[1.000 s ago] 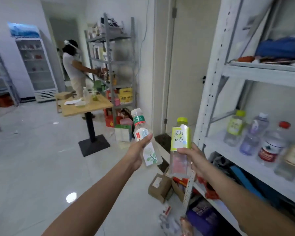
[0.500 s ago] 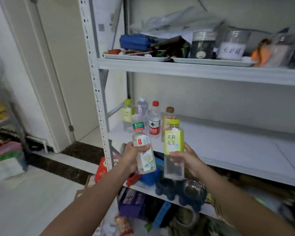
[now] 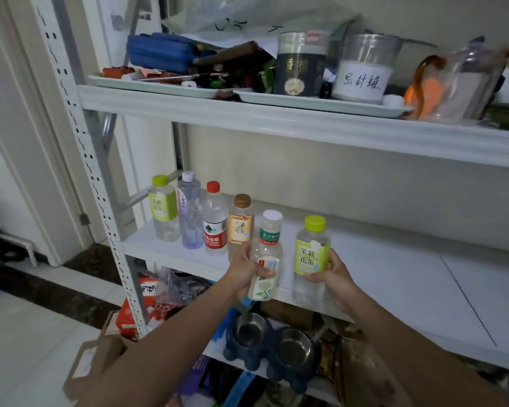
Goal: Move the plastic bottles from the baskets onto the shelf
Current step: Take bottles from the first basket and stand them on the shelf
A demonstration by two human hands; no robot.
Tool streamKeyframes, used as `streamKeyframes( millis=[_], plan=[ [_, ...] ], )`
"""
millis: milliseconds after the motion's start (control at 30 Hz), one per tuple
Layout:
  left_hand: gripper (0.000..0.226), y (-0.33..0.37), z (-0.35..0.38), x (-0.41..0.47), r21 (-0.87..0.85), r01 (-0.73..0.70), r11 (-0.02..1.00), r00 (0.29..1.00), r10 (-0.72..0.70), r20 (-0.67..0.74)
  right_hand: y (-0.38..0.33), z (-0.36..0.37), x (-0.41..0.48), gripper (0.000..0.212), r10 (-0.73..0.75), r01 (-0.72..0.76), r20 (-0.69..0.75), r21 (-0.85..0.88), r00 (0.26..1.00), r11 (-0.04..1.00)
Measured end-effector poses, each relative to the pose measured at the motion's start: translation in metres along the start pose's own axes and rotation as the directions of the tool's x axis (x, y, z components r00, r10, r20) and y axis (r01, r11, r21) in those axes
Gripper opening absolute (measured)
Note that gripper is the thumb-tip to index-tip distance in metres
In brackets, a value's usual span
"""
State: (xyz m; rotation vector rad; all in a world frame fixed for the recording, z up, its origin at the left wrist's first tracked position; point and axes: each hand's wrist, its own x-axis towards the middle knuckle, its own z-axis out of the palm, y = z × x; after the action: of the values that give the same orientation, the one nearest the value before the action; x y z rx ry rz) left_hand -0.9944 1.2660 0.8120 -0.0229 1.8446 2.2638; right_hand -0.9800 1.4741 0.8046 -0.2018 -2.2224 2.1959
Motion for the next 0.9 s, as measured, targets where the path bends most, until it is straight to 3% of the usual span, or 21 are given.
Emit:
streamKeyframes(
  millis=[167,233,433,600,767,900],
  plan=[
    [0.065,-0.004,0.021,0.037,0.376,-0.133,0.917,0.991,0.131,0.03,0.014,-0.01,0.024,0.064,-0.006,0.008,-0.049,0.054,0.999,0.998],
    [0.064,-0.009,0.024,0.05,0.448,-0.172,0.877,0.985,0.166,0.053,0.02,-0.013,0.031,0.068,-0.004,0.008,-0.069,0.054,0.998,0.998],
    [0.067,-0.016,0.019,0.078,0.488,-0.148,0.86,0.989,0.134,0.063,0.019,-0.015,0.051,0.088,0.027,-0.027,-0.014,0.04,1.0,0.999],
    [0.07,-0.021,0.02,0.083,0.503,-0.212,0.838,0.977,0.164,0.139,0.03,-0.013,0.054,0.069,0.046,-0.048,-0.04,-0.058,0.998,0.997],
    [0.086,-0.049,0.033,0.075,0.62,-0.206,0.757,0.958,0.285,-0.03,0.059,0.0,0.046,0.073,0.015,-0.065,-0.295,-0.163,0.955,0.984],
    [0.081,-0.057,0.036,0.072,0.61,-0.086,0.788,0.971,0.202,-0.125,0.061,-0.005,0.043,0.058,0.003,-0.097,-0.272,-0.33,0.962,0.939]
  ],
)
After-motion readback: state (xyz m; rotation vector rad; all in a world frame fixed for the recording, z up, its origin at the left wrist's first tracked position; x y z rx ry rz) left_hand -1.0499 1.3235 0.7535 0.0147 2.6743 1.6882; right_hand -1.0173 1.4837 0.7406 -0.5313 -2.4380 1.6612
